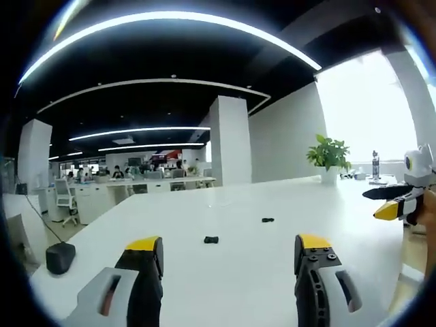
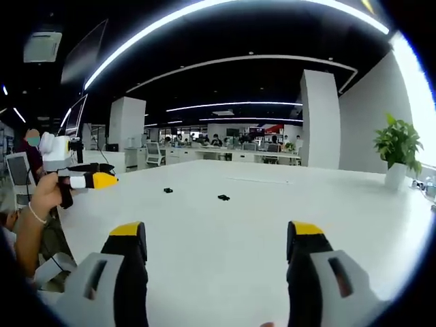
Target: Snap the two parts of the plastic buckle together until the buckle closes and remains connected.
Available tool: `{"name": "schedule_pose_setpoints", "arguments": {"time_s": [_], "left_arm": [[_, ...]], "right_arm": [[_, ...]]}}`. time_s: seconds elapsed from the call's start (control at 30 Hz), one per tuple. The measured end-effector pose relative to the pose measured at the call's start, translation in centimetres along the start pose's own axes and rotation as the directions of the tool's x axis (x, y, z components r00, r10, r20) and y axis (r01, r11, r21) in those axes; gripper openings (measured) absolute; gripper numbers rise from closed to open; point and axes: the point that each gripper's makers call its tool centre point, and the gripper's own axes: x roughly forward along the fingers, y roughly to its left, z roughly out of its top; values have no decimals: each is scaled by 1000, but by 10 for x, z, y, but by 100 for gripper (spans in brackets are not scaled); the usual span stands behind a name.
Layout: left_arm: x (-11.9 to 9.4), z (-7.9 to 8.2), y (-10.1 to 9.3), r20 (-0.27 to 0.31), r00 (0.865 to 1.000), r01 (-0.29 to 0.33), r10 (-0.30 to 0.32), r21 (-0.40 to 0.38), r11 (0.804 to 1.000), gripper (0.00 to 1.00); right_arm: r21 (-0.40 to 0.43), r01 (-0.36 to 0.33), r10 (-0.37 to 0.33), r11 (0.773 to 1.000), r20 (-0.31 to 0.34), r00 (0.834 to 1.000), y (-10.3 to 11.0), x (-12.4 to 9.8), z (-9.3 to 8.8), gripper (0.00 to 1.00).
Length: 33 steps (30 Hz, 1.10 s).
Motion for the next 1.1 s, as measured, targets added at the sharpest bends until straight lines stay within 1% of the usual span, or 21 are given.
{"name": "schedule_pose_setpoints", "arguments": {"time_s": [0.23, 0.4, 0.47, 0.53, 0.57, 0.63, 0.7, 0.8, 0.97, 1.1], "left_arm": [[13, 11, 1, 3, 999, 48, -48, -23, 999, 80], [19, 16, 4, -8, 998, 56, -56, -5, 998, 80], [23, 17, 6, -10, 997, 70, -70, -16, 997, 80], [27, 15, 9, -21, 997, 68, -69, -15, 998, 80], [28, 14, 11, -29, 997, 65, -65, 3, 998, 80], [31, 12, 11, -42, 996, 73, -72, 14, 997, 80], [34, 9, 12, -54, 994, 91, -90, 6, 996, 80], [37, 6, 14, -64, 993, 99, -99, -3, 995, 80], [43, 3, 20, -86, 990, 112, -112, 5, 994, 80], [47, 3, 22, -106, 986, 130, -127, 16, 991, 79]], "right_arm": [[-2, -9, 9, 1000, -1, 1000, 3, 1, 1, 85], [2, -6, 6, 1000, -2, 1000, 3, 2, 0, 85], [2, -8, 8, 1000, -2, 1000, 4, 3, 0, 85], [1, -12, 12, 1000, -1, 1000, 5, 3, 1, 85], [0, -14, 14, 1000, 0, 1000, 6, 3, 1, 85], [-2, -16, 16, 1000, 2, 1000, 7, 3, 2, 85], [-3, -18, 18, 1000, 3, 1000, 7, 3, 3, 85], [-1, -19, 19, 1000, 4, 1000, 8, 3, 2, 85], [0, -22, 22, 1000, 1, 1000, 8, 3, 1, 85], [0, -22, 22, 1000, -3, 1000, 8, 4, 0, 85]]}}
